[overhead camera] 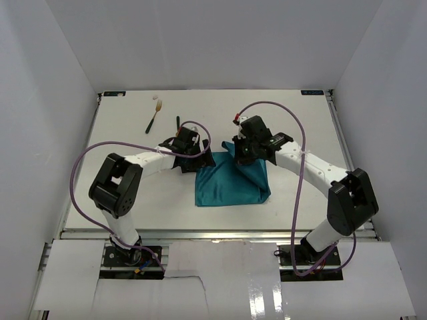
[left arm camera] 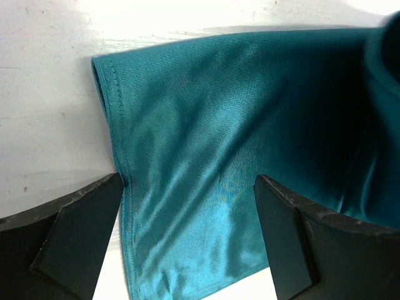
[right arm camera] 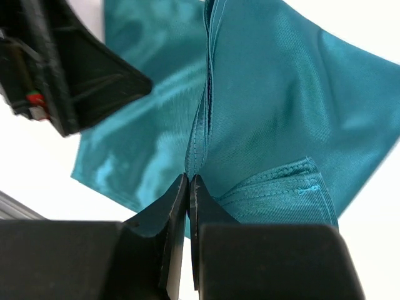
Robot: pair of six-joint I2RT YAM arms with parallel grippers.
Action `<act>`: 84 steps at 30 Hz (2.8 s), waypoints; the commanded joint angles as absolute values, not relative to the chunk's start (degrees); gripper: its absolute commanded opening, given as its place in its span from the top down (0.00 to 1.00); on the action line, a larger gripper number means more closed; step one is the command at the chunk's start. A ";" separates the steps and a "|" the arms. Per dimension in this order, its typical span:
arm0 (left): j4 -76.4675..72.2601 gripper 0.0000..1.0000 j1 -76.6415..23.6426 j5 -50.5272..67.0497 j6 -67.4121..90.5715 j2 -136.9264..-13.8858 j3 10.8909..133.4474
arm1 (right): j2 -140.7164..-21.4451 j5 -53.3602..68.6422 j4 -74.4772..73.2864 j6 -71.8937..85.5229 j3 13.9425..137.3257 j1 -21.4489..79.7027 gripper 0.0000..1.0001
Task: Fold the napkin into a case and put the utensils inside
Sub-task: Fold the napkin at the center of the board.
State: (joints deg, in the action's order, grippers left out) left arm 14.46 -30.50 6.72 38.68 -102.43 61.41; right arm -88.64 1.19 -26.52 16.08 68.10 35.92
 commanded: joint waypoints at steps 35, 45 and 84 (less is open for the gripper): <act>26.63 0.35 -29.53 -6.85 48.25 -88.50 54.85 | -93.25 2.29 -18.37 23.82 71.19 42.80 0.92; 25.40 0.81 -29.53 -2.38 46.67 -96.85 56.07 | -93.69 3.08 -18.90 21.45 71.72 42.98 0.92; 28.39 0.85 -29.62 -7.21 45.79 -99.49 60.91 | -100.54 3.43 -19.77 22.68 79.98 48.34 0.92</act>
State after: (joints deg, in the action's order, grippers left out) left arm 28.27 -29.52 -7.55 46.35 -99.15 60.07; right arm -101.60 3.79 -19.57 22.74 77.32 47.72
